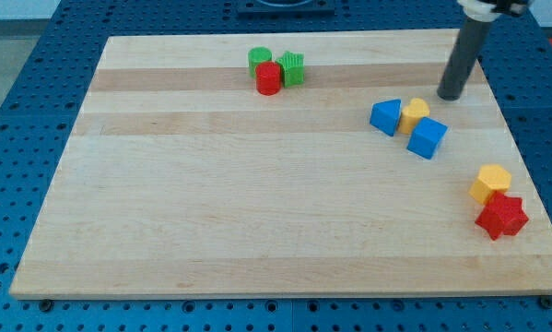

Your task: Separate the yellow heart from the blue triangle

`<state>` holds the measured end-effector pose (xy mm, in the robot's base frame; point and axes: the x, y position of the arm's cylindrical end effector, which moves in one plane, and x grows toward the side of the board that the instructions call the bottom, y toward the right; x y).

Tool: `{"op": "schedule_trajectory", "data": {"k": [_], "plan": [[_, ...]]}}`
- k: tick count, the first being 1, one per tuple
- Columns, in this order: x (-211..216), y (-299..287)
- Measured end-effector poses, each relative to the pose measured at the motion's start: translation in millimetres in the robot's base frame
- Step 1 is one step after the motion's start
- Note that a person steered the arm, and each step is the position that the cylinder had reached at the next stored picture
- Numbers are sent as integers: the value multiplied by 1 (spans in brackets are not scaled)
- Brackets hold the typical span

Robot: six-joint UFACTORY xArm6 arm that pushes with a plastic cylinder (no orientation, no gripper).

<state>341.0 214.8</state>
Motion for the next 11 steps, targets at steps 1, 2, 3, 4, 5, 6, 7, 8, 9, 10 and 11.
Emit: {"op": "schedule_trajectory", "data": {"k": [1, 2, 3, 4, 5, 6, 7, 8, 9, 10, 11], "plan": [[3, -27], [3, -33], [14, -41], [18, -41], [35, -40], [35, -40], [35, -40], [35, -40], [35, -40], [35, -40], [35, -40]]}}
